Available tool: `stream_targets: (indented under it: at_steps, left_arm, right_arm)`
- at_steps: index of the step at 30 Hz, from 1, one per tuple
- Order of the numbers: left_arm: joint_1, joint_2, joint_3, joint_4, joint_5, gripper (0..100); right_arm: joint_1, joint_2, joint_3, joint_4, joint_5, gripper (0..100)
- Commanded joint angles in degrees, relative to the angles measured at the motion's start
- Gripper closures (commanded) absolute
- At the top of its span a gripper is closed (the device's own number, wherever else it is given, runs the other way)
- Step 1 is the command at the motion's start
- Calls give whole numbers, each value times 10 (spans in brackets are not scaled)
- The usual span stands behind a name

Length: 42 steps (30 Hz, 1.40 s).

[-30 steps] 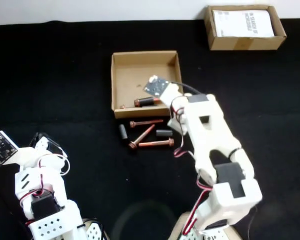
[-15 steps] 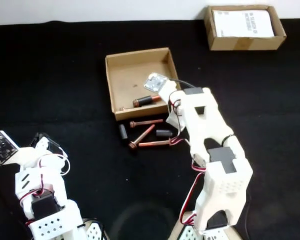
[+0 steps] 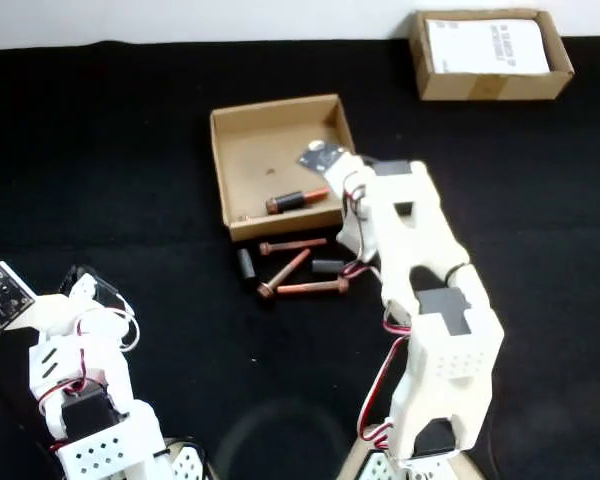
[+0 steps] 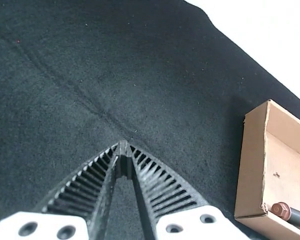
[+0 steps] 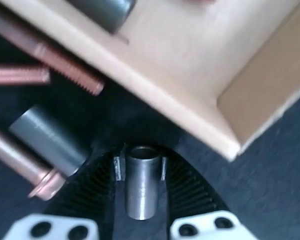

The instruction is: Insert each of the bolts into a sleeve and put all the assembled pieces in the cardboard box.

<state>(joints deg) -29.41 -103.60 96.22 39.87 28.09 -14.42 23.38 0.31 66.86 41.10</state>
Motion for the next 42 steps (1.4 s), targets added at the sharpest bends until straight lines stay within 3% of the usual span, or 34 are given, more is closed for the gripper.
stream_targets:
  at_steps: [1, 5, 11, 15, 20, 26, 30, 34, 38, 42]
  left_arm:
    - [7, -4, 10, 2, 4, 990]
    - [12, -4, 9, 18, 4, 991]
    - [95, -4, -8, 113, 4, 991]
    - [160, -3, -64, 170, -23, 991]
    - [218, 6, -145, 174, -79, 991]
    - [257, 210, -288, 209, -91, 991]
    - [288, 396, -448, 286, -115, 991]
    - [362, 535, -585, 388, -196, 990]
    - [438, 617, -661, 445, -265, 990]
    - [497, 663, -693, 447, -418, 990]
  right_arm:
    - [-12, -79, -89, 80, -36, 991]
    - [-28, -133, -152, 160, -87, 991]
    - [-37, -240, -204, 243, -144, 991]
    - [-39, -329, -201, 284, -187, 991]
    - [-39, -408, -200, 342, -257, 991]
    - [-25, -566, -105, 340, -324, 991]
    - [-17, -695, -12, 340, -338, 991]
    - [55, -813, 80, 334, -357, 991]
    - [206, -938, 184, 291, -352, 991]
    - [357, -1069, 321, 199, -265, 991]
